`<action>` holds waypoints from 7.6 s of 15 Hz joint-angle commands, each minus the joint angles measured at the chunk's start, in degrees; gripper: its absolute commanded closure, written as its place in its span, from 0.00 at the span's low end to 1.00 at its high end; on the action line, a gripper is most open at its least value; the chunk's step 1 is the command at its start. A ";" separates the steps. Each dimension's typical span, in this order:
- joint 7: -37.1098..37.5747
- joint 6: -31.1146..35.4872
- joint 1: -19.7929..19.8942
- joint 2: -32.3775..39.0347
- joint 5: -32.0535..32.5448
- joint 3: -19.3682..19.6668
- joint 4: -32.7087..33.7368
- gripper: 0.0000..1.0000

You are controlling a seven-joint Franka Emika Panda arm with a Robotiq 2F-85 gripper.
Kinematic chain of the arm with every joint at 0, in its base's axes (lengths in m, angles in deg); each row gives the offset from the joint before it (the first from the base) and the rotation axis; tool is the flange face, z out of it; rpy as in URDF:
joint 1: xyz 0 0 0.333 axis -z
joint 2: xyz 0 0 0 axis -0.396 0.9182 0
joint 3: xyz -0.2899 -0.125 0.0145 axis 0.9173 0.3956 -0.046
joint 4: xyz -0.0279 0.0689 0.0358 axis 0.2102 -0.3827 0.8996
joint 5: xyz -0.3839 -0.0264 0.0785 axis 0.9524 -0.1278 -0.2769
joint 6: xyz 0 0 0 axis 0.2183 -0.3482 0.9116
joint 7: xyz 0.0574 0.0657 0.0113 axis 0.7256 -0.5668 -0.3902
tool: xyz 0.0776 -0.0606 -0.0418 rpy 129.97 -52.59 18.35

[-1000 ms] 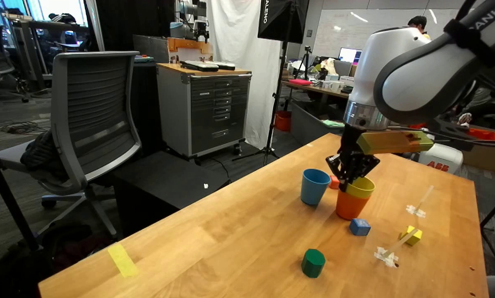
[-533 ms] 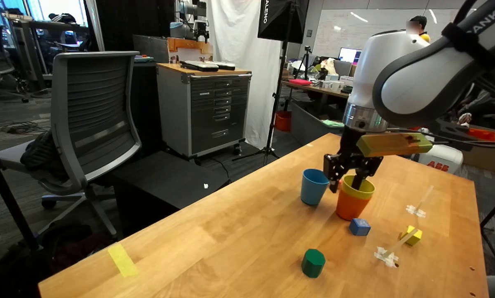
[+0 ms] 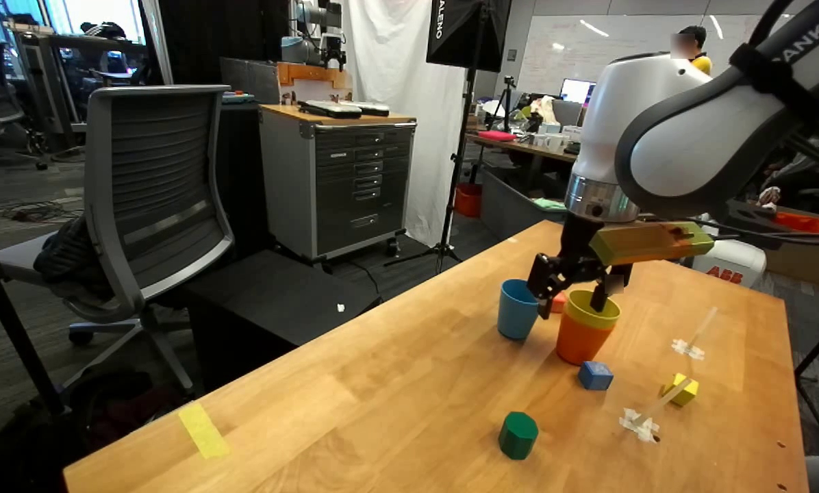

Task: Stack the three cups together

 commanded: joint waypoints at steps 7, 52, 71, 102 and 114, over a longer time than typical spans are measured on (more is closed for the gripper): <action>0.56 -0.87 -2.76 3.77 2.62 4.18 1.59 0.34; 0.21 -17.92 -0.86 -0.81 -10.12 -0.36 24.03 0.98; 1.03 -15.11 -1.12 8.58 -10.64 -0.37 25.68 0.98; -1.80 -7.02 -2.62 2.30 -9.29 -0.74 14.10 0.00; -18.91 -5.10 -5.23 -17.43 -9.07 -9.98 -6.30 0.00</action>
